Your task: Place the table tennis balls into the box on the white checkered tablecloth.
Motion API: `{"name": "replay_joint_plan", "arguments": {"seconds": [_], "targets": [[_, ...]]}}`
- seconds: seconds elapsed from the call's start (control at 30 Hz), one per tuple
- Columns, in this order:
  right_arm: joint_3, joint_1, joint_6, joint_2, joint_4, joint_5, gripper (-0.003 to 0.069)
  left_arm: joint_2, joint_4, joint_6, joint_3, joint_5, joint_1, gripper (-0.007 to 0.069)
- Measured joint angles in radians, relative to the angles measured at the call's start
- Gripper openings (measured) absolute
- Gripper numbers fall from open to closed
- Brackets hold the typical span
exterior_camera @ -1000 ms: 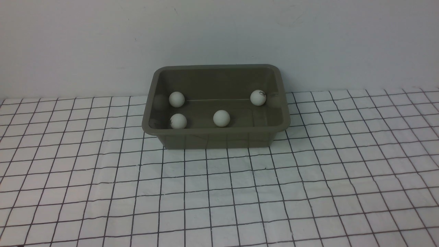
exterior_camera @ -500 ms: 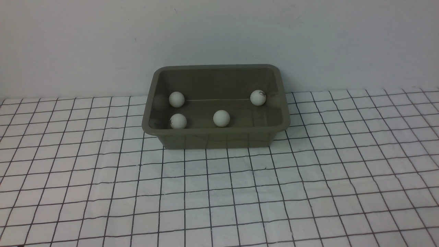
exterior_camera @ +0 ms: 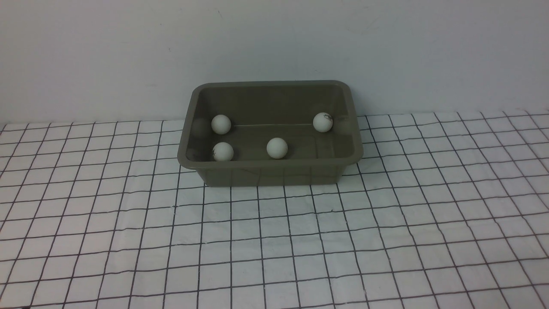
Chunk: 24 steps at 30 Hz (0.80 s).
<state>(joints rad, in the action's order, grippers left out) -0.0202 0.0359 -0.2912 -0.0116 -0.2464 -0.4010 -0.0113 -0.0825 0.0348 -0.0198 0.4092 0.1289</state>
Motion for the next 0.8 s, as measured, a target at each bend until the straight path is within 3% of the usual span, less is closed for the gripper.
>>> {"name": "replay_joint_plan", "arguments": {"seconds": [0.23,0.8], "targets": [[0.0,0.0,0.211,0.0,0.163,0.007,-0.0016,0.0,0.0,0.0,0.0,0.0,0.0,0.0342],[0.0,0.0,0.22,0.0,0.177,0.008,-0.0016,0.0,0.0,0.0,0.0,0.0,0.0,0.0342]]}}
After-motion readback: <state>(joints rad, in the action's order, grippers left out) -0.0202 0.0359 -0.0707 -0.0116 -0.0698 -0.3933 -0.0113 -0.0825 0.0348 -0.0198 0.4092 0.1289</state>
